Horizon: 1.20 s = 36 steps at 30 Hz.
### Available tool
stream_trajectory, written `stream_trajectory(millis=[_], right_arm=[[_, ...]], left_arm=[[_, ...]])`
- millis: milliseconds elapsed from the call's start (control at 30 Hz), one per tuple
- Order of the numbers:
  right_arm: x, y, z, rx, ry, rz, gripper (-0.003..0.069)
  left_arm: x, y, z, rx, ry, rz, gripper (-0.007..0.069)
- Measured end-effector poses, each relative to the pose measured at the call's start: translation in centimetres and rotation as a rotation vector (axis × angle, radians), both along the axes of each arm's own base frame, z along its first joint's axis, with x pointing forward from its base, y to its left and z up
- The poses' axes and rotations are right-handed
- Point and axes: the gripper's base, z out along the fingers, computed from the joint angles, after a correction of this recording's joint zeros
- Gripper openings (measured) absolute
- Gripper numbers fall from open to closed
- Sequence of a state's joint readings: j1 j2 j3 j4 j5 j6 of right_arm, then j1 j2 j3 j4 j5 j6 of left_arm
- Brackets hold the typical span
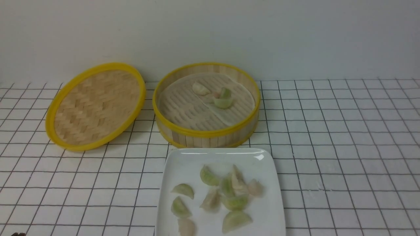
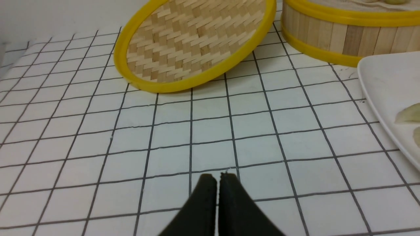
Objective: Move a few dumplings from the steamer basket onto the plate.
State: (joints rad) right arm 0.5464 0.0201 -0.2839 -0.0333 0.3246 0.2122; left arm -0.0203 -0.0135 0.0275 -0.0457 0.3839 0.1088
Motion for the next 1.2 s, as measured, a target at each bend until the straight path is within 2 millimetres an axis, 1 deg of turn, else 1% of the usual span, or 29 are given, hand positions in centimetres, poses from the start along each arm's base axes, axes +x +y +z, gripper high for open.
stream_trajectory(millis=[133, 267, 400, 467, 500, 600, 1200], right_arm=[[0.3, -0.3, -0.8, -0.048, 0.0, -0.084, -0.0015], [1.2, -0.8, -3.1, -0.1, 0.061, -0.282, -0.0015], [2.1, -1.5, -6.7, -0.152, 0.166, -0.443, -0.0015], [2.4, -1.9, -9.4, -0.179, 0.255, -0.514, -0.0015], [2.4, -2.0, -10.3, -0.186, 0.289, -0.533, -0.0015], [2.3, -2.1, -10.4, -0.184, 0.295, -0.555, -0.0015], [2.3, -2.1, -10.5, -0.181, 0.297, -0.555, -0.0015]], left_arm=[[0.0, 0.0, 0.0, 0.0, 0.0, 0.0, -0.0006], [0.0, 0.0, 0.0, 0.0, 0.0, 0.0, -0.0006], [0.0, 0.0, 0.0, 0.0, 0.0, 0.0, -0.0006], [0.0, 0.0, 0.0, 0.0, 0.0, 0.0, -0.0006], [0.0, 0.0, 0.0, 0.0, 0.0, 0.0, -0.0006], [0.0, 0.0, 0.0, 0.0, 0.0, 0.0, -0.0006], [0.0, 0.0, 0.0, 0.0, 0.0, 0.0, -0.0006]])
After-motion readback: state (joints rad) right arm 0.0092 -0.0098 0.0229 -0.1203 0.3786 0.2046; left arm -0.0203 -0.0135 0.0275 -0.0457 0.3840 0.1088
